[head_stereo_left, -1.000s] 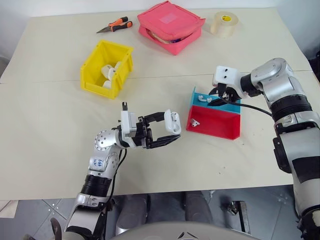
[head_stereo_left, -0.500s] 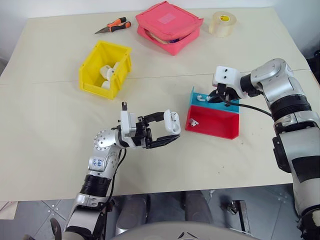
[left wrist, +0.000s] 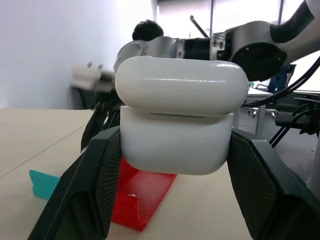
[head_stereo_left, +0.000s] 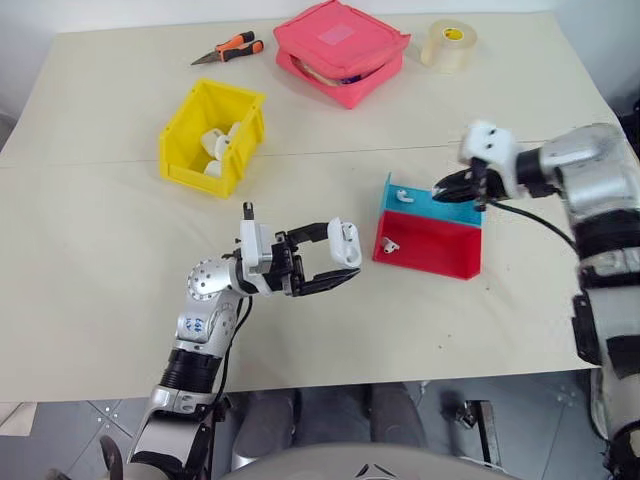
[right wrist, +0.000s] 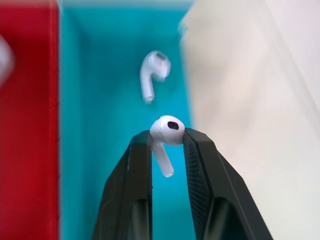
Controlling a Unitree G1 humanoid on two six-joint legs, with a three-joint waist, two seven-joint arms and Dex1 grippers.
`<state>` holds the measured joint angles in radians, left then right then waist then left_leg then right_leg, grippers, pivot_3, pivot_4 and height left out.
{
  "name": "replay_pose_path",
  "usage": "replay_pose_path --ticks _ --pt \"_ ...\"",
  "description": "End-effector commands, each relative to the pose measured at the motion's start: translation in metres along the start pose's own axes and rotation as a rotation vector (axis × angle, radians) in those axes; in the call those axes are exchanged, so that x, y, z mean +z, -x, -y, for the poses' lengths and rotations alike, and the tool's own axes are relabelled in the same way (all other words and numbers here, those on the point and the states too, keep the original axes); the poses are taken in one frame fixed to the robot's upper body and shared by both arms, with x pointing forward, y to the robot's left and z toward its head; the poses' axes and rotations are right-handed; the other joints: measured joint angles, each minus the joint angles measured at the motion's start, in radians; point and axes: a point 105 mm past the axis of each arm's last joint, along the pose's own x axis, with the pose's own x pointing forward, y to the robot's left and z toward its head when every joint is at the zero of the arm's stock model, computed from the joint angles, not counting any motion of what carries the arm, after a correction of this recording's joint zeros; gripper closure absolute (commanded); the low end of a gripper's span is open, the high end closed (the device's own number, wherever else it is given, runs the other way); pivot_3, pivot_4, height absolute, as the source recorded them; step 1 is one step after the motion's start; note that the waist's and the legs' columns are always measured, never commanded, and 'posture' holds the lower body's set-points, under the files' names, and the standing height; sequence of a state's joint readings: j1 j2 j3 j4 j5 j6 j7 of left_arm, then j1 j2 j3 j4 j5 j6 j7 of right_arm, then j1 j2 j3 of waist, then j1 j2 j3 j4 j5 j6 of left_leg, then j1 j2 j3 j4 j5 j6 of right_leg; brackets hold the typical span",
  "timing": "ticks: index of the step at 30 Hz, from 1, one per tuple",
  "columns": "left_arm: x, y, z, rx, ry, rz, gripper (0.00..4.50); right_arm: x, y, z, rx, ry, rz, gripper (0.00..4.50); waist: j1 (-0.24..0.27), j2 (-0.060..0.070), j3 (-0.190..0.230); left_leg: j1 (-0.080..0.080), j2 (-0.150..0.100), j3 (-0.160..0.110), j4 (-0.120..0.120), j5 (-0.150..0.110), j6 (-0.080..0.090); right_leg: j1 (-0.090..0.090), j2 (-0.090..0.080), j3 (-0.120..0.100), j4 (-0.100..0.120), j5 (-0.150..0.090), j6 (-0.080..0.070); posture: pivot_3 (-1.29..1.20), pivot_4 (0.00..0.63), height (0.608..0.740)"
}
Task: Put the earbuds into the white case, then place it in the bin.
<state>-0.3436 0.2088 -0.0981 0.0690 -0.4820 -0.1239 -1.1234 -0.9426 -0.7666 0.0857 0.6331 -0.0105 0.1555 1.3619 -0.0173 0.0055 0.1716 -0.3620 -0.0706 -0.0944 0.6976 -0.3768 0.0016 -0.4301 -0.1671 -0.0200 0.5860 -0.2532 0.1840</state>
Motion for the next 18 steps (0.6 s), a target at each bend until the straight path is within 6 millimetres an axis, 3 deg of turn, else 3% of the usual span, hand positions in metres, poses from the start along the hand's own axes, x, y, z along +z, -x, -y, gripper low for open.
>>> replay_pose_path --ticks 1,5,10,15,18 --pt "0.010 -0.008 -0.004 -0.013 -0.009 0.045 1.73 0.032 0.025 -0.012 -0.031 -0.041 0.249 3.99 0.007 0.000 0.000 0.000 0.000 0.000 0.000 0.000 0.000 0.000 0.000 0.000 0.000 0.000 0.000 0.00 0.150 0.740" --pt "0.012 -0.011 -0.008 -0.014 0.013 0.058 1.73 0.042 0.029 -0.045 0.001 -0.147 0.420 3.99 0.017 0.000 0.000 0.000 0.000 0.001 0.002 0.000 0.000 0.001 0.000 0.000 0.001 0.000 0.000 0.00 0.150 0.740" --pt "0.011 -0.016 -0.015 -0.019 0.049 0.039 1.73 0.082 0.024 -0.102 0.090 -0.368 0.813 3.99 0.019 0.000 0.000 0.000 0.001 -0.001 0.002 0.000 -0.001 0.000 0.000 0.000 0.002 0.000 0.000 0.00 0.150 0.740" --pt "0.011 -0.020 -0.019 -0.027 0.061 0.025 1.73 0.099 0.018 -0.138 0.197 -0.506 0.947 3.99 0.025 0.000 0.000 0.001 -0.001 -0.002 0.003 0.000 0.000 0.001 0.000 0.001 0.002 0.000 0.000 0.00 0.150 0.740" --pt "0.012 -0.021 -0.020 -0.029 0.064 0.023 1.73 0.106 0.014 -0.149 0.231 -0.550 0.978 3.99 0.024 0.000 0.000 0.001 -0.001 -0.002 0.002 0.000 0.000 0.001 0.000 0.001 0.003 0.000 0.000 0.00 0.150 0.740"
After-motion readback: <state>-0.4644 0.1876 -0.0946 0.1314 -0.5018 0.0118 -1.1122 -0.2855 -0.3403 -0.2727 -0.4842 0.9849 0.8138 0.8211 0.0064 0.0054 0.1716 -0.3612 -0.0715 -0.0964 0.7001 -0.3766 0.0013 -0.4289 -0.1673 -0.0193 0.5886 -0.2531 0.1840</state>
